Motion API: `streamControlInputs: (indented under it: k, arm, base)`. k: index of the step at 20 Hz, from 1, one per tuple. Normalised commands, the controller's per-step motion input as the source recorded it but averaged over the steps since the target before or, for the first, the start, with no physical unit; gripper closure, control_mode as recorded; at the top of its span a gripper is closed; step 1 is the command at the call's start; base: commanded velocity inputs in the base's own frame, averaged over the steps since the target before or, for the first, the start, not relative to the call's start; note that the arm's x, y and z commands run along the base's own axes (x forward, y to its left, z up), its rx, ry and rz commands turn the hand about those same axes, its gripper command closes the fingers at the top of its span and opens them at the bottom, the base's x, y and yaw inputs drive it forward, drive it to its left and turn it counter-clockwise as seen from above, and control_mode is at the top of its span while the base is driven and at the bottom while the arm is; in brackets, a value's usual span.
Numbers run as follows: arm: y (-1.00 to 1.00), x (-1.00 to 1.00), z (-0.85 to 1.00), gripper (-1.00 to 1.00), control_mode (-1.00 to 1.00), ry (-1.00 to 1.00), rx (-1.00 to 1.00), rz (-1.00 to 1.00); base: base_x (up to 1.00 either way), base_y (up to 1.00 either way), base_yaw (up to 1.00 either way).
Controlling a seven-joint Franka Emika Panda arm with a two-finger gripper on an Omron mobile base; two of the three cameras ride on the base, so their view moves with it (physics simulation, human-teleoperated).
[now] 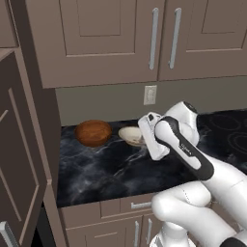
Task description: Pick up the bowls on the counter and stack them on top of one another in the open cabinet. Place the smaller bowl on top of the larger bowl.
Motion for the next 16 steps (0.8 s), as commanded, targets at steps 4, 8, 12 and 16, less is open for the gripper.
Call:
streamControlInputs:
  k: [4,8,12,16]
  arm:
    - [0.1,-0.26,0.29,1.0,-1.0,-0.16,-0.09,0.28]
    - [0.04,-0.43,0.21,1.0,-1.0,-0.27,-0.1,0.19]
    - [0.02,-0.53,0.0,1.0,-1.0,-0.26,-0.05,0.1]
    - [0.0,-0.08,0.0,1.0,-1.0,-0.05,0.01,0.01]
  base:
    - [0.0,0.0,0.0]
    - [0.0,0.0,0.0]
    - [0.0,0.0,0.0]
    - [0.0,0.0,0.0]
